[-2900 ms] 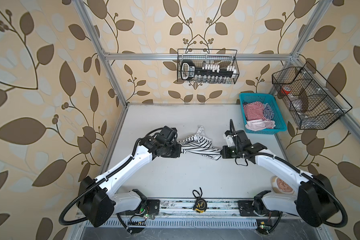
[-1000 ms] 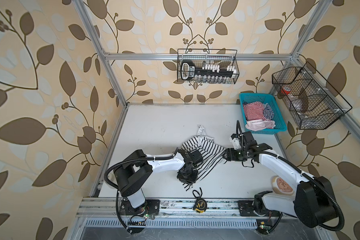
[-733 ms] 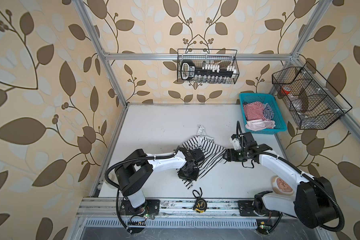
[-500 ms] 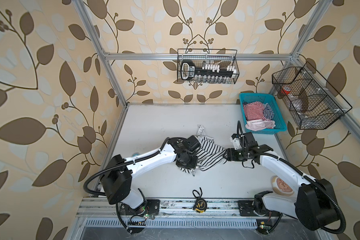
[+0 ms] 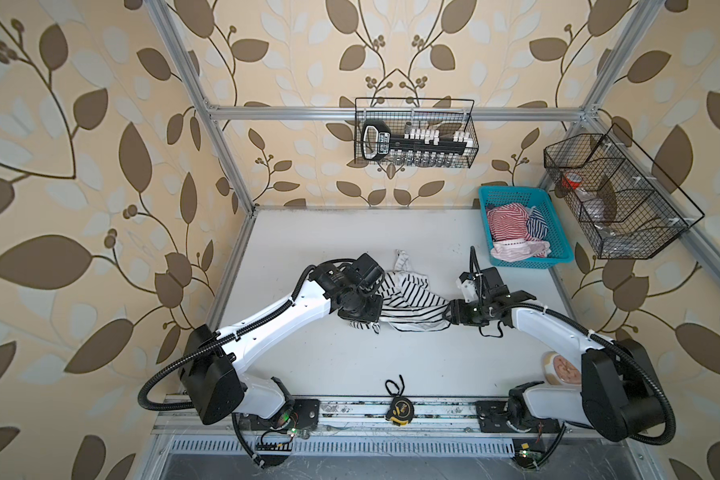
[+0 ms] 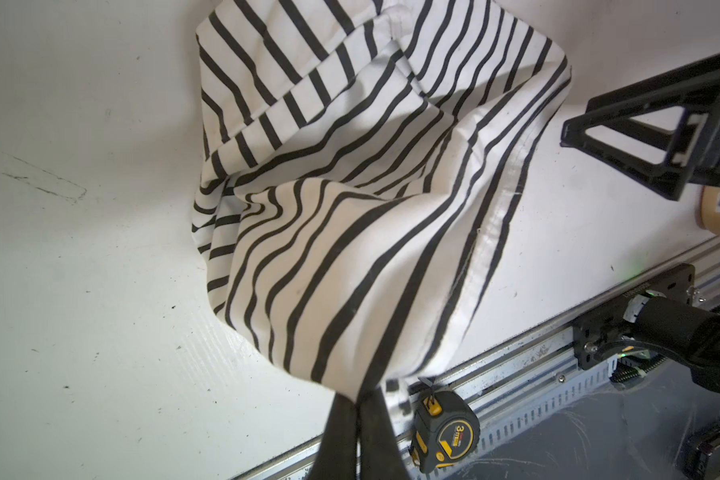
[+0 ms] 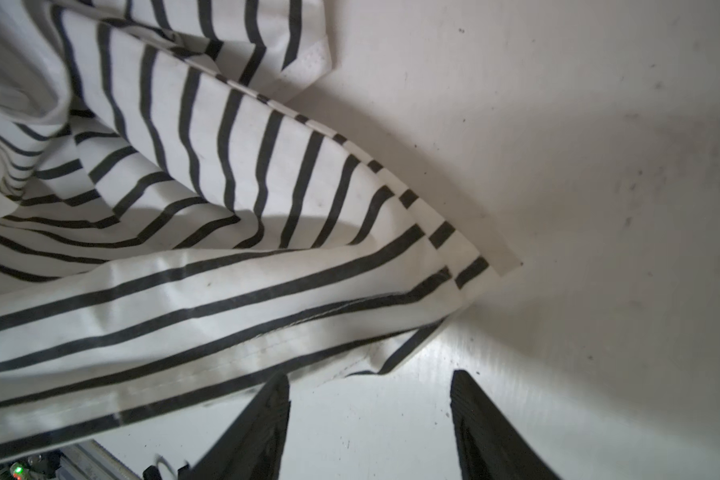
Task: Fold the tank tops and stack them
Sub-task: 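Lift the tank top with both grippers and raise it away from the robot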
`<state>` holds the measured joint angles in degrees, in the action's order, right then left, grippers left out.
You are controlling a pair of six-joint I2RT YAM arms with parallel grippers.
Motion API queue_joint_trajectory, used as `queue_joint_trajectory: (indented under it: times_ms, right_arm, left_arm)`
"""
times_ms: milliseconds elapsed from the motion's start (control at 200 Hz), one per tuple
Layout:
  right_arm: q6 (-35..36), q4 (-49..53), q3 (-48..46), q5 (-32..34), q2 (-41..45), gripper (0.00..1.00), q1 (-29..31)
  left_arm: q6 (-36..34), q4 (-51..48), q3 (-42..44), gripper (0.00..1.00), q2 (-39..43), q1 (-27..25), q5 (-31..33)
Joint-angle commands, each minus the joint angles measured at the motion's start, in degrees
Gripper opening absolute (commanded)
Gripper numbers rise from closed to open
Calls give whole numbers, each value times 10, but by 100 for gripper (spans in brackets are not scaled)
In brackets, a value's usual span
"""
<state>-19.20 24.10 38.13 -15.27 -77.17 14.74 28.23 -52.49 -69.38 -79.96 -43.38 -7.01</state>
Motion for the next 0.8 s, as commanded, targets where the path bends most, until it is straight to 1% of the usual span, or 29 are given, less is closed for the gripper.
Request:
queue_joint_trajectory:
  times_ms: [0, 195, 405, 495, 530, 585, 720, 745, 795]
  right_arm:
    - [-2, -6, -13, 2, -21, 60, 4]
    - [-15, -21, -25, 6, -24, 60, 21]
    - [-41, -58, -19, 12, -72, 61, 43]
    - [-45, -62, -13, 28, -94, 59, 46]
    - [-45, -62, -11, 31, -102, 54, 47]
    - [-43, -59, -9, 35, -111, 43, 47]
    - [-37, -43, -8, 54, -102, 4, 46]
    - [-36, -41, -8, 56, -96, 0, 45]
    - [-34, -30, -6, 65, -79, 0, 43]
  left_arm:
    - [-5, -5, -8, 0, 22, 10, 12]
    - [-3, -1, -13, 0, 22, 16, 11]
    - [-4, 2, -19, 0, 27, 17, 2]
    - [-5, -1, -19, 0, 34, 17, 4]
    - [-5, -2, -19, 0, 37, 17, 5]
    - [-5, -6, -20, 0, 42, 20, 9]
    - [-8, -22, -27, 0, 57, 31, 31]
    - [-9, -23, -27, 0, 61, 35, 35]
    - [-12, -27, -29, 0, 68, 43, 40]
